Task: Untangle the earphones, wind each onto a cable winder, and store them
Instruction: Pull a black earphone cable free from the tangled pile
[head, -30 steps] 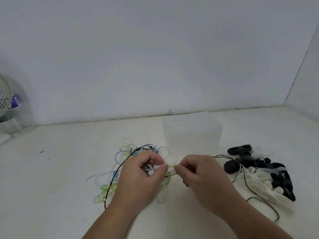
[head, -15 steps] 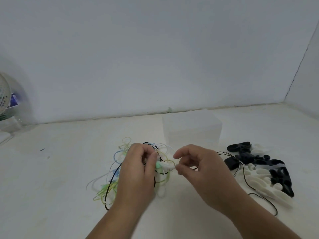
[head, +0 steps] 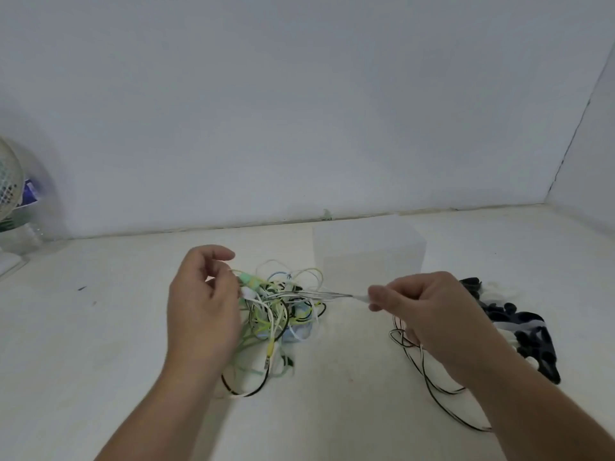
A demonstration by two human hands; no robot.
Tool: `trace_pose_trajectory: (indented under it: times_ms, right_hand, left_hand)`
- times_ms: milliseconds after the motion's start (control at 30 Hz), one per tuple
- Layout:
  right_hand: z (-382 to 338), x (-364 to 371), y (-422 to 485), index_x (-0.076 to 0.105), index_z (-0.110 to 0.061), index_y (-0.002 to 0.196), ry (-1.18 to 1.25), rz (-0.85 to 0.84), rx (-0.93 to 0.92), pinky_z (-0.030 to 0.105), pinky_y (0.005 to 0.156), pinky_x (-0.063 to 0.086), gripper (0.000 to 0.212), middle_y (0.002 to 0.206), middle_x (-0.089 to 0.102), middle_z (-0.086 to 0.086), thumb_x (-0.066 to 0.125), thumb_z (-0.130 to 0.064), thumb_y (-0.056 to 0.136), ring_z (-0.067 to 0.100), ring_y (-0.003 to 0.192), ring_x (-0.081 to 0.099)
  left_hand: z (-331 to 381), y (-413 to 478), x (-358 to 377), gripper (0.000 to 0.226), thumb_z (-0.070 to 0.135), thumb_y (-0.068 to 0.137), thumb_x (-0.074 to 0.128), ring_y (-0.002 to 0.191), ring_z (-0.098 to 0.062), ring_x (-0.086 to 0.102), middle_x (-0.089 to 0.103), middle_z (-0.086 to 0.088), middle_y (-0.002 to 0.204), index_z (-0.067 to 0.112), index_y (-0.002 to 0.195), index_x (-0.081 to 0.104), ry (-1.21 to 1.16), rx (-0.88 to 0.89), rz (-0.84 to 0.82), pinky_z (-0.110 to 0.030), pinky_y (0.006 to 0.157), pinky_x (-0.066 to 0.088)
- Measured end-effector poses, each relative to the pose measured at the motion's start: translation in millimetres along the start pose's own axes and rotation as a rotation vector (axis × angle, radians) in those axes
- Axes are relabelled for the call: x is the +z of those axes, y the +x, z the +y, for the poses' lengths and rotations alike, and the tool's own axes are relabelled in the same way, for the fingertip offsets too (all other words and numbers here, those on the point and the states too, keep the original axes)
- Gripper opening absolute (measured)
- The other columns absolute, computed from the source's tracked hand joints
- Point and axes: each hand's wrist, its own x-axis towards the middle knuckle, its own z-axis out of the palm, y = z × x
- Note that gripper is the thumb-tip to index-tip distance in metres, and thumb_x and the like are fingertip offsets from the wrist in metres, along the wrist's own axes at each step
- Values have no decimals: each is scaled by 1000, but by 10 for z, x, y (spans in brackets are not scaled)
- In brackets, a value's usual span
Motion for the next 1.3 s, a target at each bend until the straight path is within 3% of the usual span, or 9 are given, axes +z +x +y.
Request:
trace_pose_trajectory:
  times_ms: [167, 333, 533, 700, 833, 933, 1033, 1133, 1300]
  right_hand:
    - [-46, -15, 52, 67, -12, 69, 555, 66, 65, 37, 68, 55, 28, 68, 60, 6, 61, -37, 81, 20, 63, 58]
    - [-119, -148, 64, 57, -9, 78, 937, 155, 165, 28, 53, 56, 31, 78, 72, 14, 49, -30, 99, 24, 63, 70]
    - [-95, -241, 69, 54, -8, 74, 1113, 240, 174, 26, 59, 59, 32, 83, 74, 16, 52, -27, 100, 26, 74, 75]
    - [-144, -162, 46, 61, -9, 75, 1014, 92, 165, 29, 59, 59, 22, 86, 74, 19, 57, -27, 87, 30, 77, 75]
    - [-165, -133, 19, 70, -12, 69, 971, 3, 129, 30, 59, 60, 21, 89, 75, 20, 57, -24, 81, 31, 78, 75]
    - [-174, -146, -8, 72, -16, 69, 970, -65, 77, 31, 61, 60, 14, 92, 75, 20, 64, -27, 72, 30, 81, 75]
    - [-193, -188, -33, 72, -18, 69, 1025, -129, -5, 31, 66, 60, 17, 94, 76, 16, 62, -30, 76, 29, 84, 75]
    - [-237, -296, -49, 68, -19, 66, 1135, -83, -42, 30, 69, 59, 24, 91, 76, 6, 56, -33, 81, 21, 84, 74]
    - [-195, -501, 20, 64, -15, 72, 1091, 182, 54, 25, 64, 58, 22, 79, 73, 4, 55, -26, 89, 17, 69, 70]
  left_hand:
    - [79, 197, -86, 35, -13, 90, 31, 54, -21, 61, 49, -8, 68, 12, 94, 56, -526, -530, 117, -23, 46, 51]
    - [33, 360, -208, 28, -3, 94, 31, 40, -13, 37, 41, -5, 71, 11, 106, 52, -537, -636, 259, -15, 37, 24]
    - [-158, 428, -469, 17, 17, 81, 44, 64, -24, 48, 53, -3, 76, 26, 77, 58, -125, -361, 461, -32, 59, 36]
    - [-113, 273, -399, 26, 26, 85, 51, 112, -35, 50, 57, -11, 115, 24, 103, 69, 571, 33, 202, -42, 95, 40]
    - [215, -3, -91, 33, 36, 86, 59, 105, 3, 57, 60, 18, 115, 31, 118, 64, 319, 413, -287, -2, 89, 34]
    - [227, -129, 185, 43, 41, 90, 66, 114, 14, 48, 58, 26, 122, 36, 132, 56, 357, 454, -607, 3, 90, 30]
    - [104, -116, 354, 42, 38, 87, 71, 107, 5, 52, 61, 21, 113, 39, 126, 58, 426, 456, -606, -5, 87, 36]
    - [-8, -72, 373, 12, 35, 83, 69, 84, -15, 59, 58, 12, 83, 33, 95, 66, 597, 525, -472, -34, 76, 45]
    - [-204, -85, 212, 23, 33, 70, 73, 84, -7, 59, 57, 14, 87, 33, 93, 70, 264, 399, -339, -20, 68, 44]
